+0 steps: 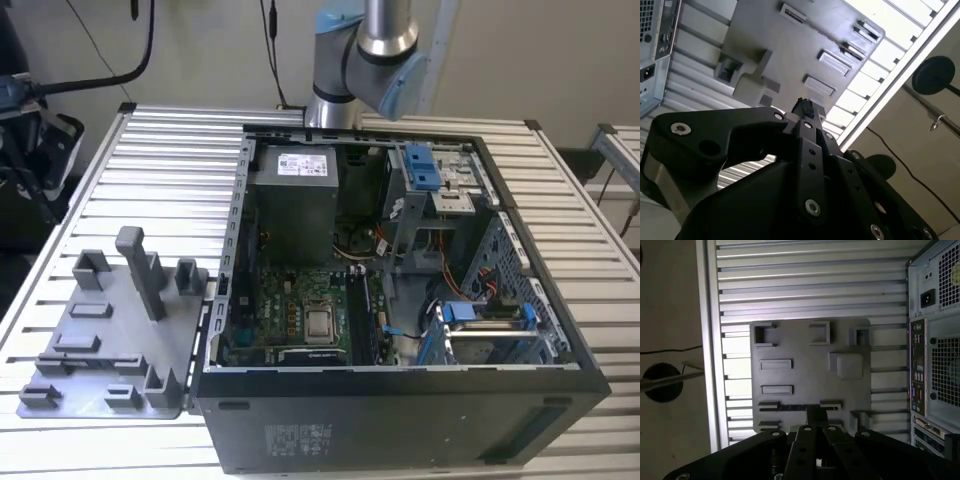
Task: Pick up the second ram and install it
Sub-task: 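Reach for the second ram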
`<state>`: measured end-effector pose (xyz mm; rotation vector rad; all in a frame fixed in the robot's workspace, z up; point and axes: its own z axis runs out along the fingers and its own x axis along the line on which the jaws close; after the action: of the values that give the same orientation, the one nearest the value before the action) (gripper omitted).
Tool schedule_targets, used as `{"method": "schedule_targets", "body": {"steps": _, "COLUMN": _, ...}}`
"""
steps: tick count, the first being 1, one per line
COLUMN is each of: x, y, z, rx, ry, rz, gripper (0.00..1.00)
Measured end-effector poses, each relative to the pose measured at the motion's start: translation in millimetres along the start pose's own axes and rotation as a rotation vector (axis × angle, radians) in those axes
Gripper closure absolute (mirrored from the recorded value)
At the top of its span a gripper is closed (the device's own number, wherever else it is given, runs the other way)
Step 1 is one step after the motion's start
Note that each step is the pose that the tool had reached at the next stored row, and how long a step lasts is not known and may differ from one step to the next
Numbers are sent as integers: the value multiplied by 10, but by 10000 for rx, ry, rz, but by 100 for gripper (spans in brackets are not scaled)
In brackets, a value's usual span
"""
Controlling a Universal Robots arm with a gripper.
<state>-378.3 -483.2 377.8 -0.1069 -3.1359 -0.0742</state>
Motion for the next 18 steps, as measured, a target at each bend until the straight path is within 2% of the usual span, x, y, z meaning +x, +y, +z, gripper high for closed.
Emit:
{"method": "schedule_targets", "body": {"steps": 6, "x": -90, "y": -113, "z": 1, "rx": -1, "ry": -1, "rz": 0, "gripper": 89}}
{"method": "schedule_targets", "body": {"steps": 18, "x": -175, "y": -377, "z": 2, "rx": 0, "ry": -1, "rz": 0, "gripper": 89}}
